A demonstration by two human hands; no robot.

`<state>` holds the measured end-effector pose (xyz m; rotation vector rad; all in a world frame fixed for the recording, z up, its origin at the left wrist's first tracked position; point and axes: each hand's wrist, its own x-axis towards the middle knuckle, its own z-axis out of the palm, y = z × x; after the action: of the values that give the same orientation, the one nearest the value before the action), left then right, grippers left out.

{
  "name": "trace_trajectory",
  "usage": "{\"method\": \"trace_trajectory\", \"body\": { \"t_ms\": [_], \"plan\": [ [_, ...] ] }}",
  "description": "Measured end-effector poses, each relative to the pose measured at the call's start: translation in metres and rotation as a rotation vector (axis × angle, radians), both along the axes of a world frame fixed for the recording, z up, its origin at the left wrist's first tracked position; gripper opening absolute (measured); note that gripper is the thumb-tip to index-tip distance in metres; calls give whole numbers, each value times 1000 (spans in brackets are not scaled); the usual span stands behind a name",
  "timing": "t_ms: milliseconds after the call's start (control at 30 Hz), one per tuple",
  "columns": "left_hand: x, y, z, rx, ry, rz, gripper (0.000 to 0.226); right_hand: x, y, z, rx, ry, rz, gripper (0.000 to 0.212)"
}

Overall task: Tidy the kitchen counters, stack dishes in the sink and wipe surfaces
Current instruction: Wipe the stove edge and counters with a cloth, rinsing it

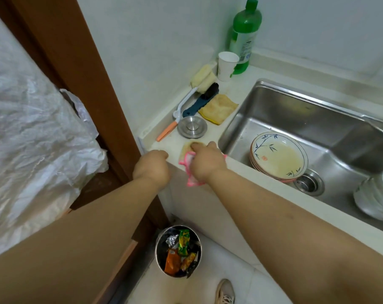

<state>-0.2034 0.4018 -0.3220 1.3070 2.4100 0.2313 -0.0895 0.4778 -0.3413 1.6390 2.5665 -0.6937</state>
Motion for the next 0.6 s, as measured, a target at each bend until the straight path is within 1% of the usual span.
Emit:
{"method": "trace_trajectory", "body": {
  "t_ms": [33, 100, 167, 233, 267, 333, 367, 400, 467, 533, 600],
  "plan": [
    [-3, -2, -2, 26, -10, 11, 37, -7, -6, -1, -18, 20, 45, 61],
    [-6, -5, -5, 54, -8, 21, 39, 8, -18, -5, -38, 63, 85, 58],
    [-12, -6, -6, 68, -3, 15, 42, 34, -22, -5, -19, 105, 34, 50],
    [-13, -9, -5, 88, -19, 25, 41, 44, -17, -4, -12, 92, -41, 46],
    [-15, -9, -5, 99, -26, 35, 40, 34, -13, -3, -1, 66, -44, 47],
    [-20, -11, -5, 117, -38, 51, 40, -5, -6, -2, 15, 23, 28, 59],
    [-24, -11, -6, 122, -42, 54, 39, -28, -4, -2, 12, 27, 86, 65],
    [-27, -10, -6, 126, -52, 53, 38, -47, -4, -1, 6, 48, 131, 67],
    [-29, -7, -7, 133, -65, 75, 36, -73, 0, -3, -26, 100, 165, 57],
    [-29, -6, -6, 130, -67, 102, 29, -72, 0, -4, -82, 125, 184, 56],
    [-24, -3, -4, 122, -68, 115, 31, -45, -1, -2, -120, 92, 196, 64]
  ]
}}
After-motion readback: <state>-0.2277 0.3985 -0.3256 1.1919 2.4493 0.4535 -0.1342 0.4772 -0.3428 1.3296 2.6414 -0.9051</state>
